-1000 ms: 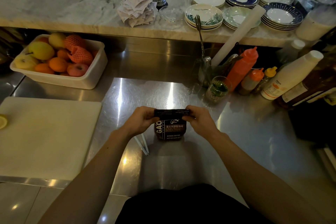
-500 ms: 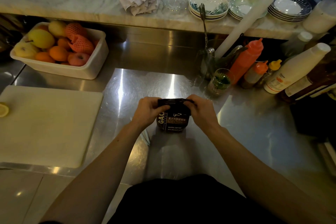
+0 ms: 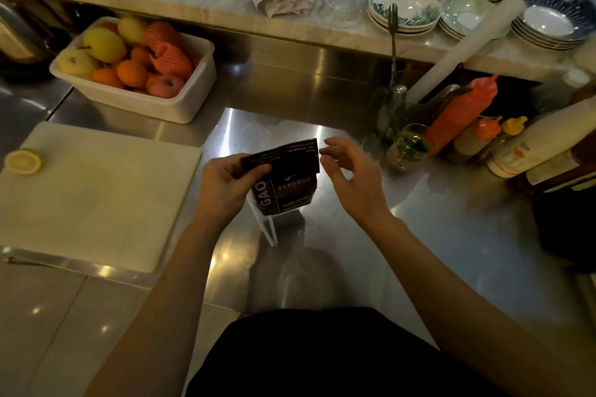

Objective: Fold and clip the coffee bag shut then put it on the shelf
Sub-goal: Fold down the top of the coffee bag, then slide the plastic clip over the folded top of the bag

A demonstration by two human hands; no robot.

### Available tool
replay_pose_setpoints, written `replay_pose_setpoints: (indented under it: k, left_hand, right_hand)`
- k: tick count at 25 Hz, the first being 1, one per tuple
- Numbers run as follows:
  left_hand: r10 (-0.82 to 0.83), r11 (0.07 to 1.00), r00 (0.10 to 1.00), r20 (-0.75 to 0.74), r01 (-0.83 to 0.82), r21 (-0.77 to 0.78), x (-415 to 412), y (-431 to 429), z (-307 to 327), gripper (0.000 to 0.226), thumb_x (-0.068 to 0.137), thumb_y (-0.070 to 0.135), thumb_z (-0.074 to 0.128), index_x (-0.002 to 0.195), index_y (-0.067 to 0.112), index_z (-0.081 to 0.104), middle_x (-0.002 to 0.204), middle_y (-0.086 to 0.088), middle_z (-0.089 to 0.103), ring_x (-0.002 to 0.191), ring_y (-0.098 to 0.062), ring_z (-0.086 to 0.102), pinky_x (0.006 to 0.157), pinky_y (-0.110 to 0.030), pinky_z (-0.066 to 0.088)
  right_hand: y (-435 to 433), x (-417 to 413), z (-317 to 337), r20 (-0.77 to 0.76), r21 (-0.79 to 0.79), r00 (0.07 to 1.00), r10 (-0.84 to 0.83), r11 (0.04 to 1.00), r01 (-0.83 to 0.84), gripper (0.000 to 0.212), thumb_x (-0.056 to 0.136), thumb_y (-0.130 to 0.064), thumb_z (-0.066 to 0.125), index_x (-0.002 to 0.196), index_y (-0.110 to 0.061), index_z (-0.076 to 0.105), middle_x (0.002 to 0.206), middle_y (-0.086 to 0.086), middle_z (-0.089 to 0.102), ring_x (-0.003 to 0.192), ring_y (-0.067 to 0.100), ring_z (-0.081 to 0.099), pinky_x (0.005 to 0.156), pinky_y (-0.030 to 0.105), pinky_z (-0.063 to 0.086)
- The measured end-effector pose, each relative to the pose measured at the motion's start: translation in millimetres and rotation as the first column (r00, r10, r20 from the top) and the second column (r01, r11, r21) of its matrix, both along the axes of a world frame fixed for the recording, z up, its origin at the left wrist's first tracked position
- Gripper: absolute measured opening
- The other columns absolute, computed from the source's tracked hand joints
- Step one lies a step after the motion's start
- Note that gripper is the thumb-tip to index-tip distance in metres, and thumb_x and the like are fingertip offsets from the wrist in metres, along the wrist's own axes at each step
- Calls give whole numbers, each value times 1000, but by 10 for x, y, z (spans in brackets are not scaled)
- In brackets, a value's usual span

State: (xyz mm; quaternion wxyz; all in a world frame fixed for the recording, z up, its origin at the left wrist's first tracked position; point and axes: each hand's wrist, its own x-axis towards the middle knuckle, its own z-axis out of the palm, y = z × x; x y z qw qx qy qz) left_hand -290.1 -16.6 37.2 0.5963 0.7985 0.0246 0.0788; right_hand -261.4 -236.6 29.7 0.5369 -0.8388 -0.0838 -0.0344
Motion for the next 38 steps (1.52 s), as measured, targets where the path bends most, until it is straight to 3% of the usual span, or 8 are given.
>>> replay_pose_setpoints:
  k: [5,11,16,21,25,30,34,38]
  left_hand:
    - [181,983,983,6,-181,-33,-340,382,-15,14,82,2,72,91,12,72,67,29,70,65,9,65,64,-10,49]
    - [352,932,935,-47,-354,-74,-743,829,-176,21,81,4,73,89,23,72,68,28,71,67,6,64,67,-14,51]
    - [348,928,932,-103,-358,-106,-868,1159,-271,18,81,-2,70,97,7,71,67,27,71,67,8,66,65,-7,48]
    - [284,945,949,-136,-301,-126,-845,1443,-360,22,81,1,72,90,21,72,72,26,72,72,6,68,68,-10,50]
    - [219,959,963,-156,-242,-149,-766,1494,-411,20,81,2,72,93,18,73,73,25,73,73,5,69,68,-10,51]
    - [133,980,975,-176,-156,-124,-623,1237,-441,18,80,4,73,95,15,73,69,29,71,71,8,68,66,-8,50]
    - [56,992,988,-147,-72,-105,-516,829,-433,17,80,3,73,95,12,73,72,29,71,74,5,69,69,-9,51]
    - [-23,996,987,-159,9,-87,-399,366,-437,16,82,6,72,97,7,75,77,17,74,77,1,71,68,-11,52]
  right_hand:
    - [304,-199,-462,-228,-89,973,42,994,-63,31,93,-30,59,123,-23,52,122,0,62,102,10,61,89,25,53]
    - [783,-419,-1058,-484,-355,867,120,878,-320,37,88,-40,63,120,-24,53,119,6,55,102,19,59,87,32,50]
    - [1091,-488,-1233,-489,-563,868,80,732,-385,32,88,-40,61,112,-19,56,111,9,50,94,30,59,83,44,53]
    - [1112,-578,-1329,-470,-668,881,-52,673,-317,18,91,-31,57,102,-18,58,108,9,50,88,31,60,81,44,53]
    - [1034,-651,-1313,-445,-601,881,-159,782,-162,14,88,-31,62,94,-18,62,100,10,55,84,29,59,79,42,52]
    - [666,-635,-1093,-387,-356,876,-286,923,144,6,85,-26,68,89,-21,66,98,10,62,82,29,65,76,39,55]
    - [200,-651,-788,-393,-114,864,-315,949,294,8,88,-21,68,95,-18,66,99,16,67,81,26,70,69,37,62]
    - [-286,-631,-479,-317,-8,912,-261,962,273,13,87,-18,69,98,-12,68,98,13,68,84,22,70,68,31,62]
